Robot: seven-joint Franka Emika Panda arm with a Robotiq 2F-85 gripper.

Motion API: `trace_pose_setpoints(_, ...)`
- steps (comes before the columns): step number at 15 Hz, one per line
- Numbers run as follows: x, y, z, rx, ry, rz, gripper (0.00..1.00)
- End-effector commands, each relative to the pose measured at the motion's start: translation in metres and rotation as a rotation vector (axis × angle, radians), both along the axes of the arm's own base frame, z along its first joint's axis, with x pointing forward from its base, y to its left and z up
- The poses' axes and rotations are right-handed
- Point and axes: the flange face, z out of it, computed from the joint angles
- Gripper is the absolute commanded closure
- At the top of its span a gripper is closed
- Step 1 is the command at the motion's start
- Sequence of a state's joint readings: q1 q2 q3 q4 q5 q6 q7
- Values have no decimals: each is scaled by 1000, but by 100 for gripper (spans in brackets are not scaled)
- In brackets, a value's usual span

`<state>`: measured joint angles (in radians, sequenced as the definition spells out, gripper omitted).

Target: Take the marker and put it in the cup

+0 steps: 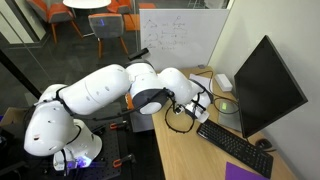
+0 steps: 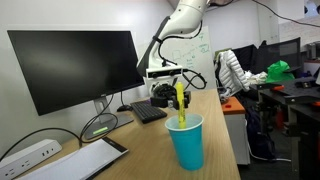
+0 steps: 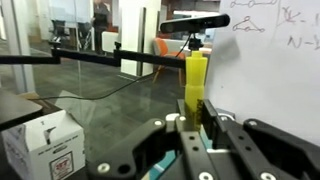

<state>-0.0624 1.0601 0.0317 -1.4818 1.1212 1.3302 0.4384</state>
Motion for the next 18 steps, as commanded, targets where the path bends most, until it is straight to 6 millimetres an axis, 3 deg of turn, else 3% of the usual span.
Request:
trace_pose_setpoints(1, 10, -2, -2, -35, -1, 2, 55)
trace_pose_setpoints(7, 13, -8, 15, -24, -28, 9, 10)
trace_pose_setpoints(9, 16, -14, 25, -44, -52, 5, 0)
trace_pose_setpoints(14, 19, -37, 63, -90, -90, 40, 0)
trace_pose_setpoints(18, 9, -48, 87, -120, -89, 117, 0)
